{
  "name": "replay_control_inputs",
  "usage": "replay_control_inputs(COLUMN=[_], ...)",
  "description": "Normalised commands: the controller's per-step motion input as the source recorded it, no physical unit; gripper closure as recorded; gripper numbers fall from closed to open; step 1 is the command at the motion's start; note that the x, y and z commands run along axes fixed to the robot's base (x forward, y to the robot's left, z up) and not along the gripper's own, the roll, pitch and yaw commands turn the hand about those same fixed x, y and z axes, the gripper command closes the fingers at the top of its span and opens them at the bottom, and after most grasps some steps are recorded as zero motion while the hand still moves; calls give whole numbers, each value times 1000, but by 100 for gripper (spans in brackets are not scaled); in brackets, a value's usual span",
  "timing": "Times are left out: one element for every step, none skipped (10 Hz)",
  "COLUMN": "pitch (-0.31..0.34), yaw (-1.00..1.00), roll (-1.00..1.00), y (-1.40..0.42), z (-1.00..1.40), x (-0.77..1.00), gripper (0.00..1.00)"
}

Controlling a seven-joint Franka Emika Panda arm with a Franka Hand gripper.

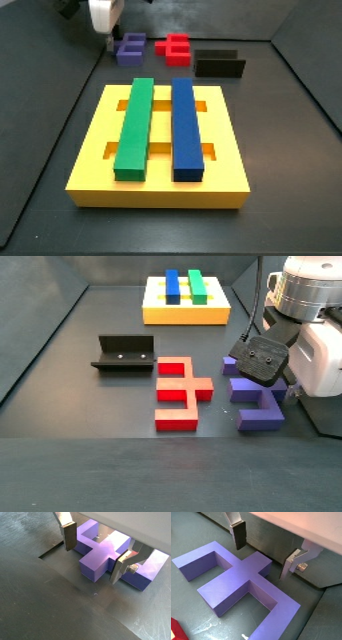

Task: Pick up the purple object. Move up. Place the purple object on the fixture. Regrasp the purple object. Move to above the board. Insert the purple object.
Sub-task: Pick up the purple object.

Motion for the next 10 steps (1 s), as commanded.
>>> replay_control_inputs(pitch=[-167,-183,-161,-149,-134,-124,-106,-84,-84,-43], yaw=[-23,0,120,169,94,103,100,23,0,0], roll=[-93,-54,-50,-37,-83,-100,-131,-164,-173,-150], y=[51,23,49,26,0,0,0,0,0,0], z=[-714,-760,-749,-703,-640,-674,-714,-717,-754,-546], x=[0,0,0,9,0,26,86,143,143,63], gripper=[0,0,0,0,0,0,0,0,0,0])
